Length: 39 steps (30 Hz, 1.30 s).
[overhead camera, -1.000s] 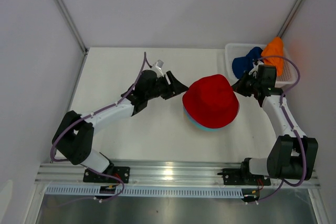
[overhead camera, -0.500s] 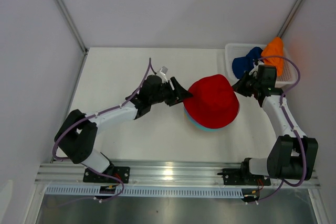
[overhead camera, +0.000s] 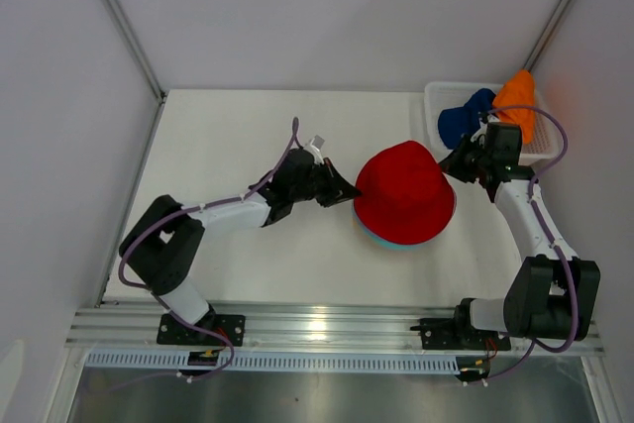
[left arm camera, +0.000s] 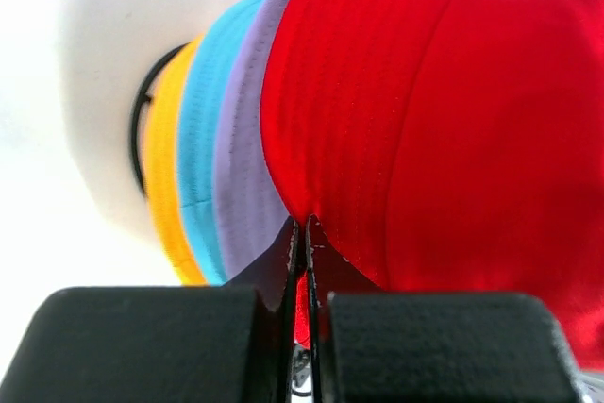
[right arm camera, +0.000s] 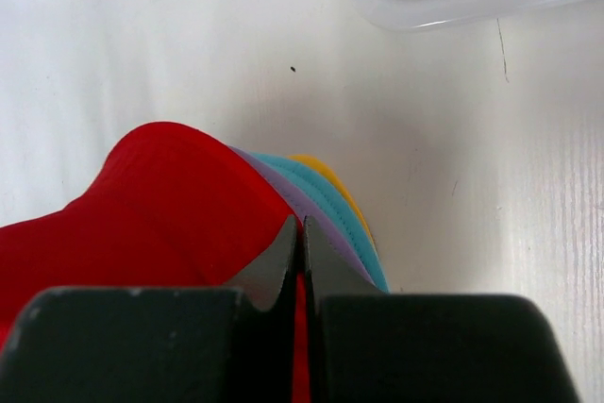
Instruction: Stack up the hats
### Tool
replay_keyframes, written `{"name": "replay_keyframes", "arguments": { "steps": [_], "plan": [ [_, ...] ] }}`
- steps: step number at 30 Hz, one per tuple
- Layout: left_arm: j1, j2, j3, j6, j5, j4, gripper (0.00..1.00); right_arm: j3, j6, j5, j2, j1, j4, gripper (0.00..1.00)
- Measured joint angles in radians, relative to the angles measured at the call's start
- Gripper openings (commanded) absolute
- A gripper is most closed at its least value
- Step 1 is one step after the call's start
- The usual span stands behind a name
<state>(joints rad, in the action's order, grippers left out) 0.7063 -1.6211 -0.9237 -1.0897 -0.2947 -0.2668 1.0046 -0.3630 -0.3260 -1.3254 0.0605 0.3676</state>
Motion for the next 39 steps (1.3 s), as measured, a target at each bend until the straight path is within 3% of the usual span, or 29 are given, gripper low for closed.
{"name": "replay_keyframes", "arguments": {
  "steps": [12, 14, 15, 17, 18, 19, 21, 22, 26, 28, 33, 39],
  "plan": [
    [0.038, -0.055, 0.0, 0.097, 0.039, -0.001, 0.01, -0.048, -0.017, 0.008, 0.002, 0.001, -0.037, 0.0],
    [0.038, -0.048, 0.0, 0.118, 0.044, 0.006, 0.15, -0.047, -0.016, 0.012, 0.002, 0.003, -0.035, 0.1],
    [0.038, -0.042, 0.0, 0.134, 0.048, 0.015, 0.3, -0.043, -0.016, 0.014, 0.002, 0.007, -0.026, 0.16],
    [0.038, -0.021, 0.0, 0.177, 0.056, 0.067, 0.48, -0.004, -0.003, 0.023, 0.0, 0.019, 0.03, 0.34],
    [0.037, -0.006, -0.001, 0.2, 0.058, 0.101, 0.66, 0.026, -0.001, 0.027, -0.002, 0.029, 0.058, 0.44],
    [0.035, 0.012, -0.002, 0.221, 0.06, 0.138, 0.73, 0.084, 0.005, 0.034, -0.012, 0.043, 0.105, 0.6],
    [0.029, 0.061, -0.01, 0.262, 0.067, 0.216, 0.83, 0.233, 0.019, 0.057, -0.043, 0.081, 0.154, 0.71],
    [0.024, 0.09, -0.019, 0.281, 0.071, 0.251, 0.84, 0.316, 0.026, 0.066, -0.063, 0.104, 0.168, 0.78],
    [-0.043, 0.215, -0.085, 0.353, 0.076, 0.36, 0.91, 0.556, 0.063, 0.13, -0.123, 0.178, 0.147, 0.88],
    [-0.094, 0.272, -0.14, 0.406, 0.08, 0.403, 0.99, 0.646, 0.084, 0.165, -0.172, 0.202, 0.127, 0.89],
    [-0.197, 0.362, -0.254, 0.52, 0.082, 0.468, 0.99, 0.853, 0.132, 0.218, -0.402, 0.236, 0.14, 0.89],
    [-0.257, 0.392, -0.261, 0.598, 0.079, 0.528, 0.99, 1.038, 0.187, 0.283, -0.728, 0.251, 0.198, 0.91]
  ]
}}
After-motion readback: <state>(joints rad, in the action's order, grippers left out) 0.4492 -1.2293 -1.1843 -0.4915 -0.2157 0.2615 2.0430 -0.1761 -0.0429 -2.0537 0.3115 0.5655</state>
